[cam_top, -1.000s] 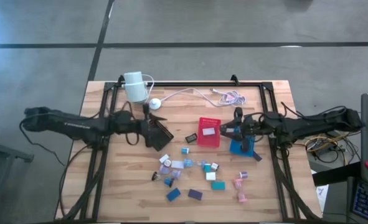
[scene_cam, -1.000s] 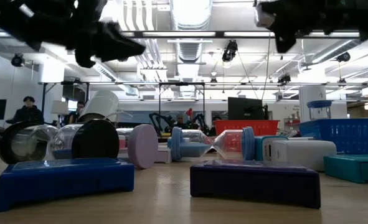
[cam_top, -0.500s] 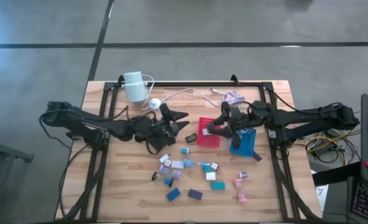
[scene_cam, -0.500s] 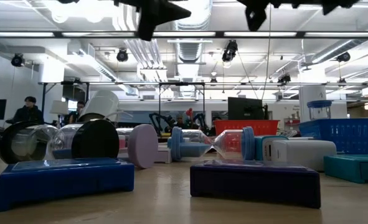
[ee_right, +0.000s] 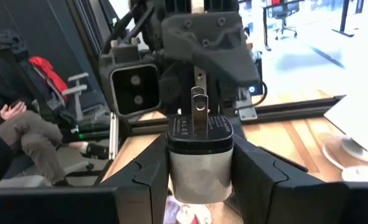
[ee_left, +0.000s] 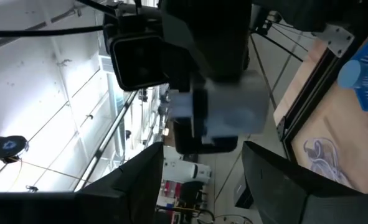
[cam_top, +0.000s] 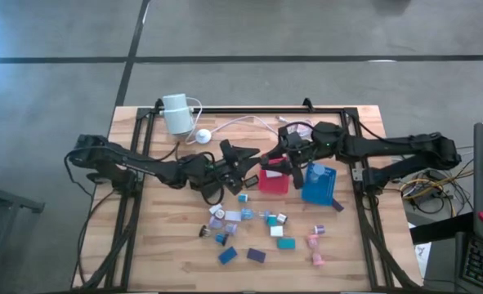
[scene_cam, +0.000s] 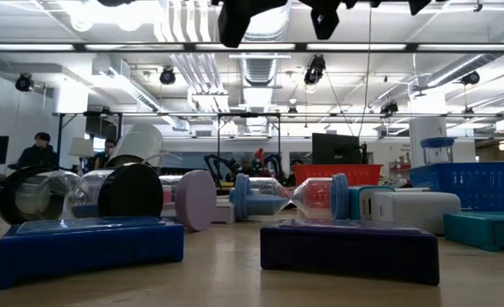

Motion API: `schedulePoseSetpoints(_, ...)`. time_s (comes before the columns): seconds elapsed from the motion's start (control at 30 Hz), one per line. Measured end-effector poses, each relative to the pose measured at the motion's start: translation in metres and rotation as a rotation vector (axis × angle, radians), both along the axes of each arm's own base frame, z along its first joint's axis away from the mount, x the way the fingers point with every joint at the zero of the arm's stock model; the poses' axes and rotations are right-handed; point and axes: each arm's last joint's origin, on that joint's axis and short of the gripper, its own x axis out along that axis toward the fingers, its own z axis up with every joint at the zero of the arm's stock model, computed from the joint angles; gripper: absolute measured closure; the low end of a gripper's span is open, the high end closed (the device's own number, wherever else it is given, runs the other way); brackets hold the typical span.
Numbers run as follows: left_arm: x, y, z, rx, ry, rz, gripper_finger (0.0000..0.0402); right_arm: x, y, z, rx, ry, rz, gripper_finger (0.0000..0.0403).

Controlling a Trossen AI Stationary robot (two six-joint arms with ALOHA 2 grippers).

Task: Pick & Place Office items
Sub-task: Put the right black and white charger adapter into the black bin

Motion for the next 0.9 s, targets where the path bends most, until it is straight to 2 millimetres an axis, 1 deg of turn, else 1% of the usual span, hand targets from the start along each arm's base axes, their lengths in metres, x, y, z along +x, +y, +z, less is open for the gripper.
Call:
schedulePoseSetpoints(0.27,-0.0017,-0.0029,-0.003,-0.006,0.007,-0.009,0.0179,0.0109,-0.0008,0.0007,-0.011,0.005,0.008,0.0275)
schedulePoseSetpoints(0.43,-0.0019,-0.0049,-0.0043,-0.056,0.001,-0.023,0.0179,0.0107,-0.0022,0.0029,-0.022,-0.004,-0.01,0.0275)
schedulePoseSetpoints(0.9,-0.0022,-0.0086,0.0003,-0.085,-0.04,-0.037,0.018,0.0089,-0.0051,0.0056,-0.033,-0.023,-0.042,0.0275)
